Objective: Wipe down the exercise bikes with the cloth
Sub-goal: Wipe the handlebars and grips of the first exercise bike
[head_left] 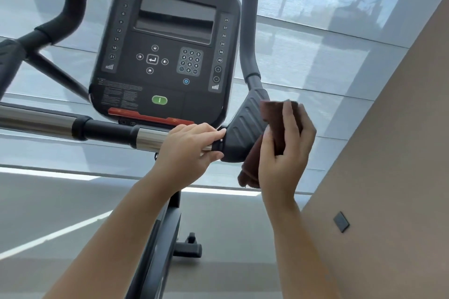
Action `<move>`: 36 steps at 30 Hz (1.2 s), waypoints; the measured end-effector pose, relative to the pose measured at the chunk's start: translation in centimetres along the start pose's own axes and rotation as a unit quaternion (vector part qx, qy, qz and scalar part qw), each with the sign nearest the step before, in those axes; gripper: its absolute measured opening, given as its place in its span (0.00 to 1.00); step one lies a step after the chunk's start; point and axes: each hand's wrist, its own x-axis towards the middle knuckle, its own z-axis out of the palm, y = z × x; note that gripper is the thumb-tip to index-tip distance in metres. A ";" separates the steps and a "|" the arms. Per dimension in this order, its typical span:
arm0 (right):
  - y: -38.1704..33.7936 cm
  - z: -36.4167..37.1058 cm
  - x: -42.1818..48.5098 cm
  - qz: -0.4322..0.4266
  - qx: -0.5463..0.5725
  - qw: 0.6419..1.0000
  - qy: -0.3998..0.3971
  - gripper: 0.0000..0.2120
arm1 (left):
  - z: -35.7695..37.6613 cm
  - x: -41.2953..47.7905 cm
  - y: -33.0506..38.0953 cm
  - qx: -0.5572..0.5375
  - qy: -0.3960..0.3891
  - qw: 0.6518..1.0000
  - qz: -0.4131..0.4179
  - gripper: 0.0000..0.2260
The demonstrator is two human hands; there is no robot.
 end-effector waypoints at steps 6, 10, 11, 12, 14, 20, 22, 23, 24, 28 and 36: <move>-0.5 1.5 4.0 -0.028 -0.153 0.954 -0.255 0.18 | 0.0 -0.1 0.2 -0.010 0.011 1.000 -0.016 0.17; -0.6 0.9 2.4 -0.002 -0.129 0.966 -0.226 0.17 | 0.2 -0.2 0.3 -0.010 0.020 1.000 -0.019 0.17; -1.0 0.9 1.6 0.002 -0.130 0.970 -0.204 0.18 | 0.2 -0.1 0.3 -0.011 0.021 1.000 -0.019 0.17; -1.3 0.9 0.7 -0.004 -0.135 0.973 -0.188 0.18 | 0.2 -0.1 0.3 -0.011 0.022 1.000 -0.019 0.17; -1.5 0.6 -0.1 -0.039 -0.133 0.971 -0.195 0.18 | 0.2 -0.2 0.4 -0.011 0.025 0.999 -0.017 0.17; 1.6 0.6 7.3 -0.063 -0.123 0.933 -0.333 0.18 | -0.6 -1.5 0.2 0.022 0.056 0.998 -0.032 0.20; 1.2 1.1 7.5 -0.058 -0.125 0.926 -0.352 0.18 | -0.9 -1.9 0.0 0.030 0.058 0.997 -0.037 0.19; 0.8 1.2 6.8 -0.075 -0.132 0.922 -0.356 0.17 | -1.0 -2.0 -0.1 0.034 0.057 0.997 -0.038 0.19; 0.5 1.0 6.1 -0.097 -0.136 0.918 -0.360 0.17 | -1.2 -2.1 -0.2 0.040 0.055 0.997 -0.037 0.19; -0.2 0.2 6.2 -0.100 -0.098 0.904 -0.404 0.17 | -1.9 -2.8 -1.1 0.059 0.057 0.996 -0.036 0.19; -6.0 4.0 3.9 -0.068 -0.045 0.898 -0.433 0.18 | -4.0 -3.8 -4.9 0.067 0.048 0.990 -0.111 0.23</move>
